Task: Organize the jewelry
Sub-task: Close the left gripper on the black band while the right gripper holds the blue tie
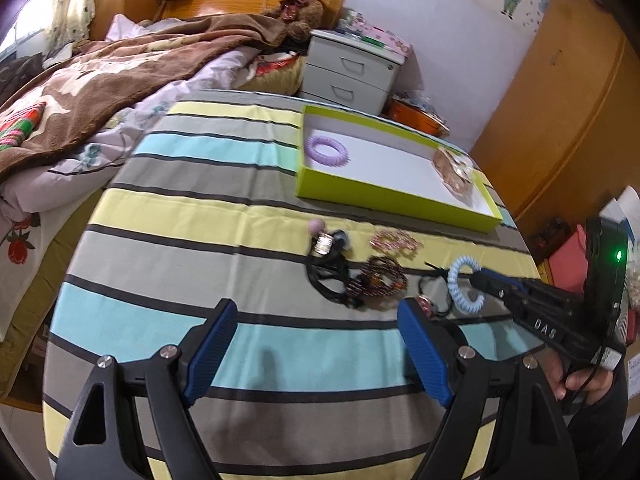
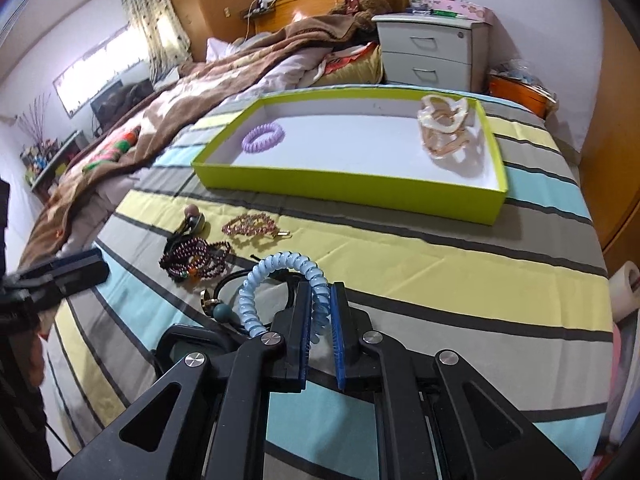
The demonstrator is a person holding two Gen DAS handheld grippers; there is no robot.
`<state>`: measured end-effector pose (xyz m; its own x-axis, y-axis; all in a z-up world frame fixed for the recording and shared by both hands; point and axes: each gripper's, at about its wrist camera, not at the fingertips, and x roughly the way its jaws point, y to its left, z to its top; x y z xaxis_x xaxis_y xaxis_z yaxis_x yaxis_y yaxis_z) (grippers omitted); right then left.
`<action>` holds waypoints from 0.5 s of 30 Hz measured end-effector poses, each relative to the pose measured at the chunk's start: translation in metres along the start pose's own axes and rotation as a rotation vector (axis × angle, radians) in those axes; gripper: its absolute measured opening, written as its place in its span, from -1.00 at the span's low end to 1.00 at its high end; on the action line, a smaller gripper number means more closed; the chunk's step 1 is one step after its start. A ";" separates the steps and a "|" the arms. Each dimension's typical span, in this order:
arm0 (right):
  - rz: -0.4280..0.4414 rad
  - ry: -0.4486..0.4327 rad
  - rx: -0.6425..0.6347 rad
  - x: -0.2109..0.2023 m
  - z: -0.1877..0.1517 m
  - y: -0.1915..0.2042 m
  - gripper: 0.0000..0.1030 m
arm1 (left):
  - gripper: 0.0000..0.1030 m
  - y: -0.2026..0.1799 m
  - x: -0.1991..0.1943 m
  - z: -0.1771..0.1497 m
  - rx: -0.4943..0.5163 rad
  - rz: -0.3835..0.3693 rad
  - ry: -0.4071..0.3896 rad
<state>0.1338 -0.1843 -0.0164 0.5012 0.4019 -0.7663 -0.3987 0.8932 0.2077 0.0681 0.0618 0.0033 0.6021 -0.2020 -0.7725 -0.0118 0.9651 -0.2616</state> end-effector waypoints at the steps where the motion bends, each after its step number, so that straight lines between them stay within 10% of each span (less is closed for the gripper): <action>1: -0.001 -0.009 0.005 -0.004 0.000 -0.001 -0.81 | 0.62 -0.003 0.001 -0.001 0.008 -0.007 0.006; 15: -0.013 -0.097 0.087 -0.044 -0.011 -0.025 -0.81 | 0.61 -0.062 0.034 -0.023 0.140 -0.017 0.106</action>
<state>0.1137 -0.2268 0.0054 0.5798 0.4040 -0.7075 -0.3253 0.9110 0.2536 0.0708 -0.0087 -0.0206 0.5133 -0.2281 -0.8273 0.1132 0.9736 -0.1982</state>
